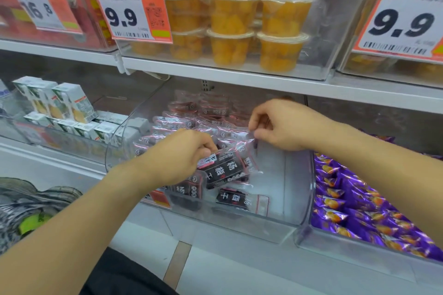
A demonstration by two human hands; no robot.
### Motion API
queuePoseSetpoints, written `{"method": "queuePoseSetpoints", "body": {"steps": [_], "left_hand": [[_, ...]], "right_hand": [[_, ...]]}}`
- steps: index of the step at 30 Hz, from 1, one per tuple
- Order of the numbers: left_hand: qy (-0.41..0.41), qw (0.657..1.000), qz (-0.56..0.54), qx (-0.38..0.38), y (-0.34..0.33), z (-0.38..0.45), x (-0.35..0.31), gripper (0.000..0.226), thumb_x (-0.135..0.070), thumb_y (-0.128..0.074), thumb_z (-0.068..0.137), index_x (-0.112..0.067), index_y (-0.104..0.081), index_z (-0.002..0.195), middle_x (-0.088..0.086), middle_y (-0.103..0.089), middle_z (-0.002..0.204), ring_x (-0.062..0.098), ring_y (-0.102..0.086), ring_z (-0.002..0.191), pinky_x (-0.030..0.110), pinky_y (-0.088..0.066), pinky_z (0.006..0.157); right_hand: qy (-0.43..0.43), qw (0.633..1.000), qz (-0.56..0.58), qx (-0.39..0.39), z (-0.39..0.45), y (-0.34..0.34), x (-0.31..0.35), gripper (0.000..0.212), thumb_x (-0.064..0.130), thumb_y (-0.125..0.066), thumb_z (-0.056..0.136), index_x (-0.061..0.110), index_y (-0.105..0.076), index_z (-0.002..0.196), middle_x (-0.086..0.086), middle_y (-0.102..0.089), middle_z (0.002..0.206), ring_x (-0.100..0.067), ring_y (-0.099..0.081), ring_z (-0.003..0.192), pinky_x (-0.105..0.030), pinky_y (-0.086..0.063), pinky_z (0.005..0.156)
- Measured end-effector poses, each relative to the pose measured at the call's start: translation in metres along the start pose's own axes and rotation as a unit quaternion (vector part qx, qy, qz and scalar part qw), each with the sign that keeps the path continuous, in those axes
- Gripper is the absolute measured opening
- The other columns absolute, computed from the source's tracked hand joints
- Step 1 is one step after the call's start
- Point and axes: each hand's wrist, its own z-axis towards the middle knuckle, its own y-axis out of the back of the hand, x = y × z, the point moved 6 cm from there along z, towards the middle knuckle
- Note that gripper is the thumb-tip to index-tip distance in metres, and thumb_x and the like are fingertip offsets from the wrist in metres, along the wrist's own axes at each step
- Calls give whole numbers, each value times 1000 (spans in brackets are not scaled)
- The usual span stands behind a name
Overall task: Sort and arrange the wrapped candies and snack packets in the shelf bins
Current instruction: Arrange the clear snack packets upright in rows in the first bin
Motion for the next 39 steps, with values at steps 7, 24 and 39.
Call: {"method": "queuePoseSetpoints", "body": {"steps": [7,24,39], "left_hand": [[-19,995,-60,-81,-1,-3,-4,22,-17,-50,101,-25,-70,102,-3,-64,67,8,-52,50,20,-38,47],[-75,977,-52,192,-34,28,-63,31,-25,-86,74,-17,-76,103,-6,-76,94,2,-70,84,22,-56,83],[-84,946,17,313,-68,48,-64,38,-27,-89,68,-11,-55,67,-12,-46,47,6,-38,44,19,-30,46]], "right_hand": [[-9,957,262,125,-31,-13,10,46,54,-55,87,20,-61,116,2,-74,101,-7,-72,89,-33,-61,81],[15,998,-37,49,-13,-5,-21,27,36,-77,84,31,-69,109,18,-60,89,-11,-61,90,-24,-38,71],[16,999,-34,14,-13,-7,-30,23,37,-76,83,32,-70,104,13,-65,91,-12,-60,84,-25,-44,69]]}}
